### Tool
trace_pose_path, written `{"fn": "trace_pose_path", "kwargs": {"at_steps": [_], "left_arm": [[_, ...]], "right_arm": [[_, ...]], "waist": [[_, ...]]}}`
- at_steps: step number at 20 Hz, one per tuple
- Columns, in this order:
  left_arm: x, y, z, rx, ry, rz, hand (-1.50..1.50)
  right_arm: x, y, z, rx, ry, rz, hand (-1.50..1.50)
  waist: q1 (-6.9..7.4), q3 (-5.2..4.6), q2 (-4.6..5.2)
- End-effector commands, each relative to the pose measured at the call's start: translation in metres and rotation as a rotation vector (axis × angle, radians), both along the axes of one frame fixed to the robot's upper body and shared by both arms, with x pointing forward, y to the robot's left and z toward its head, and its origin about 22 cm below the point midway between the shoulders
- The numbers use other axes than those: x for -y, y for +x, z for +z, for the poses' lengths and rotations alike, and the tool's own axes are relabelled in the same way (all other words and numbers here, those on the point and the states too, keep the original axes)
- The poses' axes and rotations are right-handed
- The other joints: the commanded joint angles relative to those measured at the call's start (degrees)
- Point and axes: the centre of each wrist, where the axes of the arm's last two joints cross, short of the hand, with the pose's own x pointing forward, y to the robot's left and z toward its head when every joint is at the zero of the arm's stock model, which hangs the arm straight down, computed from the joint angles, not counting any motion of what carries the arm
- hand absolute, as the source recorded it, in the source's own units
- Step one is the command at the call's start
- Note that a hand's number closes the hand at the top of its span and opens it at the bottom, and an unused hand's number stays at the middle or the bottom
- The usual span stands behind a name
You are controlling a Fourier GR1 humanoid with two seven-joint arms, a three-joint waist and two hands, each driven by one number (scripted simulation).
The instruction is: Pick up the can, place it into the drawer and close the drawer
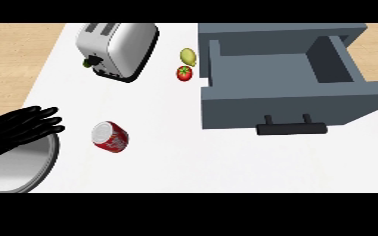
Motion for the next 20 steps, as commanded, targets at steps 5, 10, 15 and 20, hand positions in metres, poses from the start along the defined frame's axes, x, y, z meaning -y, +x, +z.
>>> {"fn": "trace_pose_path", "kwargs": {"at_steps": [5,10,15,20], "left_arm": [[-0.007,0.030,0.000,-0.058,0.020,0.064,-1.50],[0.001,0.039,-0.021,-0.086,0.061,0.051,-1.50],[0.013,0.048,-0.052,-0.087,0.091,0.050,-1.50],[0.031,0.060,-0.070,-0.064,0.107,0.076,-1.50]], "right_arm": [[0.001,-0.018,-0.005,0.004,0.006,0.005,-1.50],[0.020,-0.037,-0.011,-0.002,0.002,-0.019,-1.50],[0.012,-0.041,0.001,0.008,0.008,-0.009,-1.50],[0.028,-0.032,0.017,0.009,0.001,-0.019,-1.50]], "waist": [[-0.51,-1.56,1.53],[0.03,-1.58,1.37],[0.41,-1.61,1.32],[0.69,-1.61,1.35]]}}
